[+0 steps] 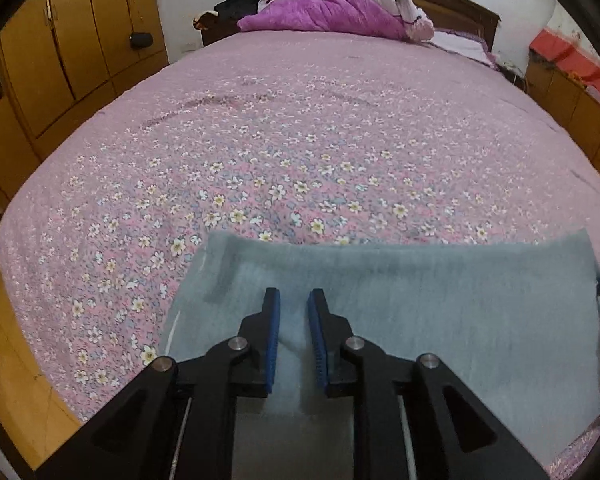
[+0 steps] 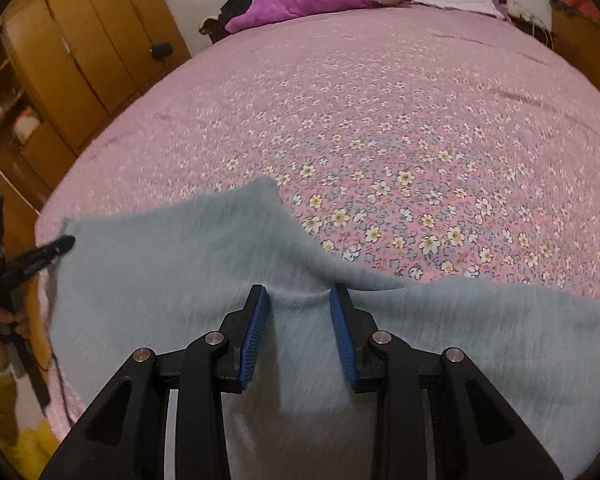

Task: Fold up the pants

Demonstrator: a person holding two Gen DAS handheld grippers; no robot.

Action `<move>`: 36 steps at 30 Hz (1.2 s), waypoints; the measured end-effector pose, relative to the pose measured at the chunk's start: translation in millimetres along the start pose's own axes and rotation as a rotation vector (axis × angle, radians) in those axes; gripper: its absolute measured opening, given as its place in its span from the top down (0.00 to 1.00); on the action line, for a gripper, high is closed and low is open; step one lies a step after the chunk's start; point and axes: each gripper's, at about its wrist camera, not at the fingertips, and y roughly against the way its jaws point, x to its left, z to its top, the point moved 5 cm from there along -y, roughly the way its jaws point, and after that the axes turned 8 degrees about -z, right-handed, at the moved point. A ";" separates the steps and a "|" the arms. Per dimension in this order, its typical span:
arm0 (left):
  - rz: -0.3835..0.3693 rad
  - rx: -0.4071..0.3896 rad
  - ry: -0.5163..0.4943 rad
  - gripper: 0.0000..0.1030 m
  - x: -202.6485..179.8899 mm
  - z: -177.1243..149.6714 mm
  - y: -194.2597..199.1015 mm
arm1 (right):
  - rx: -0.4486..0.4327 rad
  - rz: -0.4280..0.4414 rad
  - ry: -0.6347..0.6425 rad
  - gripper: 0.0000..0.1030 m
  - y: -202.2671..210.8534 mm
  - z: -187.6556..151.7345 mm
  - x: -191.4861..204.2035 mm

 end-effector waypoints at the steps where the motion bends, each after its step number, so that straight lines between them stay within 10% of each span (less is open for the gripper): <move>1: 0.003 0.001 -0.001 0.83 -0.9 2.2 -0.2 | -0.005 0.006 -0.020 0.76 2.5 0.4 -4.1; 13: -0.051 -0.002 0.070 0.60 -9.5 -16.7 44.2 | -0.028 -0.052 -0.122 0.61 67.7 -28.7 -49.0; 36: -0.102 0.085 0.011 0.57 -75.2 -58.2 39.2 | -0.115 -0.196 -0.368 0.49 151.4 -113.8 -135.6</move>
